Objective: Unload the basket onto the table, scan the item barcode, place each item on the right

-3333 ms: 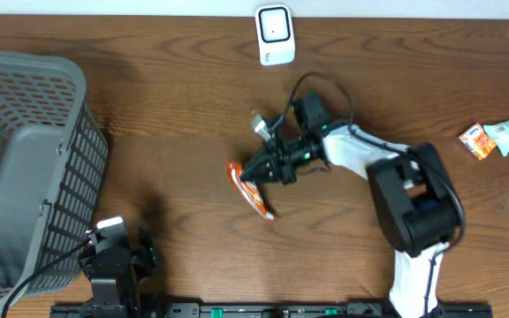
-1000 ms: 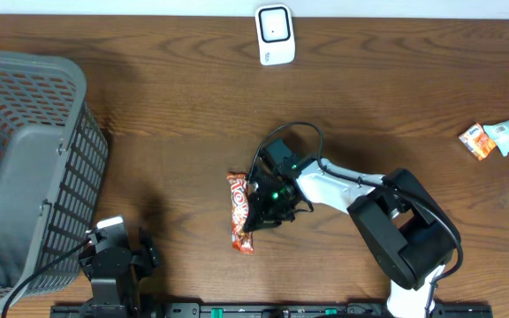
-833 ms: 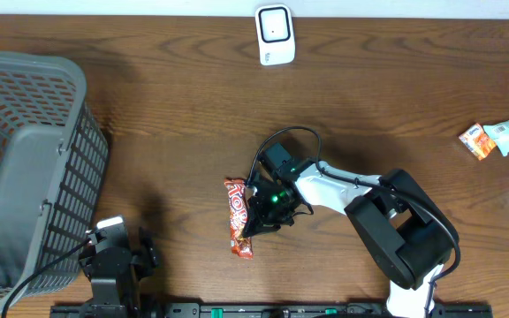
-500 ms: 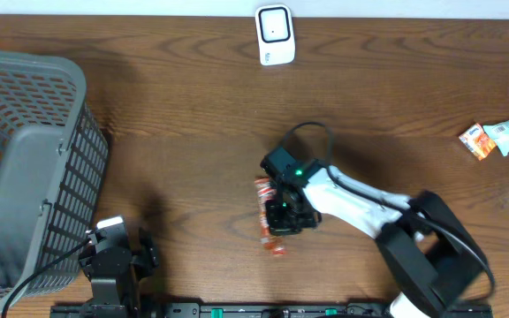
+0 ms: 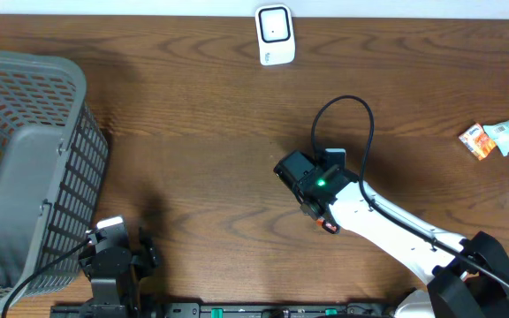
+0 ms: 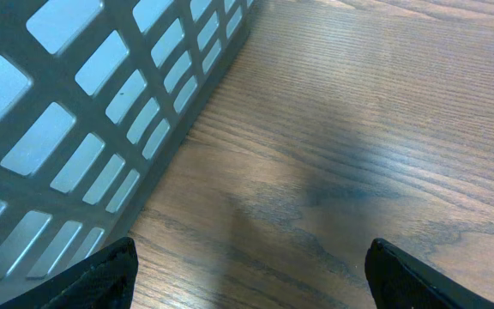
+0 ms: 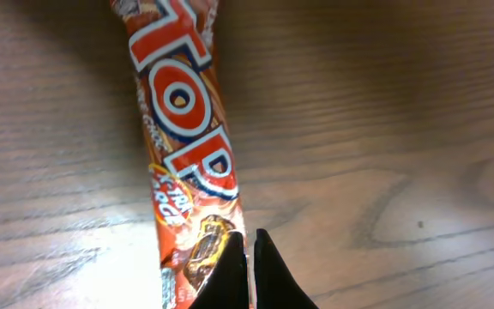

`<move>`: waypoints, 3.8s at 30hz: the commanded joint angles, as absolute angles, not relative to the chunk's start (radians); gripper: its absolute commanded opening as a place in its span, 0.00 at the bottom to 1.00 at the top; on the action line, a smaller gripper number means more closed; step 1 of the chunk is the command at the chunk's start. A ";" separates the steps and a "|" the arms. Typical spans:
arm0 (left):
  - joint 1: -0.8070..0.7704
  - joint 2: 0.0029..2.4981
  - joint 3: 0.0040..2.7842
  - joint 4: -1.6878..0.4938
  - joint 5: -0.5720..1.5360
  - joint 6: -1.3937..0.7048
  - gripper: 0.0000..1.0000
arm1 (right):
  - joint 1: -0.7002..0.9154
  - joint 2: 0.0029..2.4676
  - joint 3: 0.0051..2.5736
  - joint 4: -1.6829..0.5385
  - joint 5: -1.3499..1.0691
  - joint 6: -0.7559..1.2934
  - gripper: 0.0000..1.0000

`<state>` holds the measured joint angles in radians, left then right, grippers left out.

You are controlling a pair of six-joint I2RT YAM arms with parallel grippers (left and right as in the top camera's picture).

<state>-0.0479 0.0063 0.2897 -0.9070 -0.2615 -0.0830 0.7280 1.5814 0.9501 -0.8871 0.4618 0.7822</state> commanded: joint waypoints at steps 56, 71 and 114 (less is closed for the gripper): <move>-0.051 0.004 0.281 -0.939 -0.271 -0.091 0.85 | 0.731 1.845 1.038 -0.967 0.253 0.666 0.01; -0.051 0.004 0.281 -0.939 -0.271 -0.091 0.85 | 0.652 1.654 1.116 -0.641 -0.722 0.380 0.01; -0.051 0.004 0.281 -0.939 -0.271 -0.091 0.85 | 0.969 1.936 1.206 -0.284 0.202 0.142 0.99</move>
